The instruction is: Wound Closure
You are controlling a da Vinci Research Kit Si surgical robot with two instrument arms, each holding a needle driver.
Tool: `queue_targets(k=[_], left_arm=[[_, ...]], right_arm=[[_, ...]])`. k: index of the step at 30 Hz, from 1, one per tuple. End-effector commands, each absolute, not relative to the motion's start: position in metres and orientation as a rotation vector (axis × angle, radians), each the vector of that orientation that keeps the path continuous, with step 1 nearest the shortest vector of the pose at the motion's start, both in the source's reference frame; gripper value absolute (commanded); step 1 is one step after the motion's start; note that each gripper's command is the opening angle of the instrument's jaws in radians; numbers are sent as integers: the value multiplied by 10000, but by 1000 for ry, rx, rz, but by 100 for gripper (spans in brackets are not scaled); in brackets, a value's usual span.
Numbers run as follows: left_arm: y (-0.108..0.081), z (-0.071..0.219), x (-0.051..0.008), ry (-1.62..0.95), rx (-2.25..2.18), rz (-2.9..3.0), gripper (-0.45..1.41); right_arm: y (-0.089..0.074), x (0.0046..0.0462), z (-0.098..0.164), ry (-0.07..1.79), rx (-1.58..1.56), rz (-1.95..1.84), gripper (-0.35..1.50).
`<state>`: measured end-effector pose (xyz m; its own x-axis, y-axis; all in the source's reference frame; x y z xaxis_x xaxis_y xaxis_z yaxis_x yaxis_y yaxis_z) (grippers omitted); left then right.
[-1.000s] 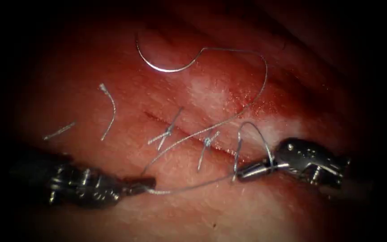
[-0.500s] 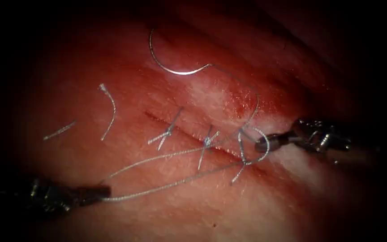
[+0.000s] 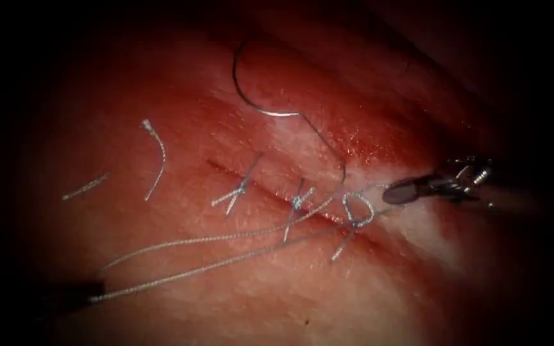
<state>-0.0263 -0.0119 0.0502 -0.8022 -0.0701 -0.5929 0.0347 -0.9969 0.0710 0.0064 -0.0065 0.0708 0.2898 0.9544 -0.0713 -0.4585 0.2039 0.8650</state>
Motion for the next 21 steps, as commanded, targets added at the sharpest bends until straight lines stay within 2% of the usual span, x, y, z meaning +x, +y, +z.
queue_targets(k=[1, 21], left_arm=[[-125, 503, -263, -90, 964, -2932, -45], [-163, 444, -221, -103, 1017, -2925, -45]], right_arm=[[-66, 70, 713, 725, 853, 1139, -35], [-91, 72, 681, 698, 921, 1186, -35]])
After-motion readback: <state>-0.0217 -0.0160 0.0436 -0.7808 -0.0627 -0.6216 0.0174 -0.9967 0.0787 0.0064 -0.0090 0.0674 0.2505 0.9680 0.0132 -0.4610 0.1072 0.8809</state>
